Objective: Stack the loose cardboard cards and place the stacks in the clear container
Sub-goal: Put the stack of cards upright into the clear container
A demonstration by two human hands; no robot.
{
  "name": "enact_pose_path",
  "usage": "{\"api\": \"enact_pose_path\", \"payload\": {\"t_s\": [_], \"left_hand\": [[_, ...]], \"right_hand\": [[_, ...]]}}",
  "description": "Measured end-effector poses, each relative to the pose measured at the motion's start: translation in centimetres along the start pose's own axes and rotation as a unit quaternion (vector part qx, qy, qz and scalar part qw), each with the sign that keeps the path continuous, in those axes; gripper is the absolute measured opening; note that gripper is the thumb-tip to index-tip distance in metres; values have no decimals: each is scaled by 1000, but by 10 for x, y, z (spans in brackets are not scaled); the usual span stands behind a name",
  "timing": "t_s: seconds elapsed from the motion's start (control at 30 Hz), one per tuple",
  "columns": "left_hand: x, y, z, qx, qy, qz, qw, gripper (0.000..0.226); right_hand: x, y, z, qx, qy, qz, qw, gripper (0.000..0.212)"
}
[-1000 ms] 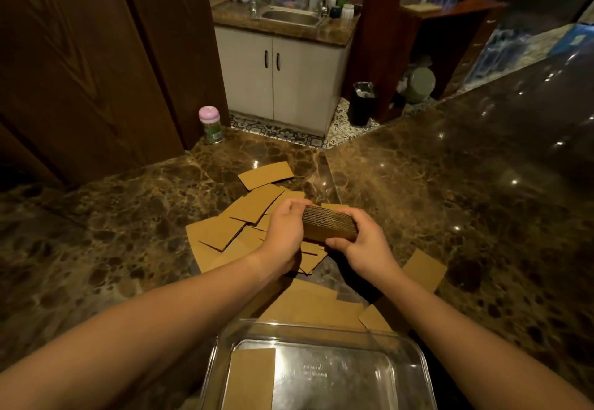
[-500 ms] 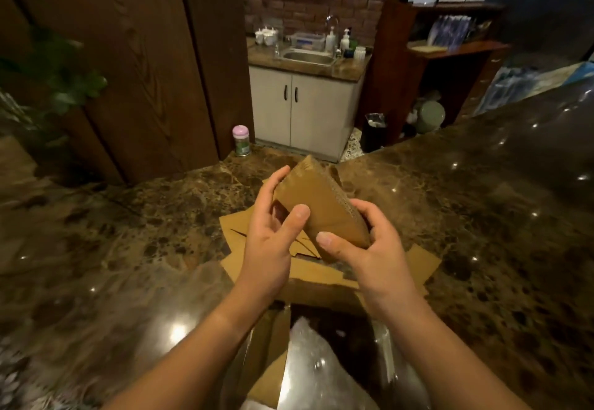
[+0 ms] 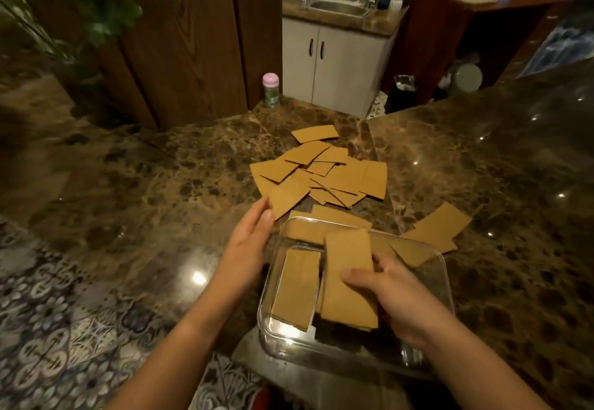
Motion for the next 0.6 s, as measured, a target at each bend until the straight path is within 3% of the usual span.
{"api": "enact_pose_path", "payload": {"t_s": [0.17, 0.2, 0.33, 0.47, 0.6], "left_hand": [[-26, 47, -21, -70, 71, 109, 989, 72], [-28, 48, -26, -85, 80, 116, 986, 75], [-26, 53, -29, -103, 86, 131, 982, 72], [-29, 51, -31, -96, 100, 127, 982, 60], [-31, 47, -35, -68, 116, 104, 985, 84]], "right_hand": [[16, -17, -42, -37, -3, -30, 999, 18], [19, -18, -51, -63, -12, -23, 998, 21], [32, -26, -70, -198, -39, -2, 979, 77], [28, -21, -68, -333, -54, 24, 941, 71], [23, -13, -63, -446, -52, 59, 892, 87]]}}
Point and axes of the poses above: each hand's wrist, its own x-axis towards the middle knuckle, its own z-axis out of the back of the hand, y = z × x, the point moved 10 cm from there along x, towards the middle knuckle, and after that the axes turned 11 degrees about -y, right-handed, at the moved point
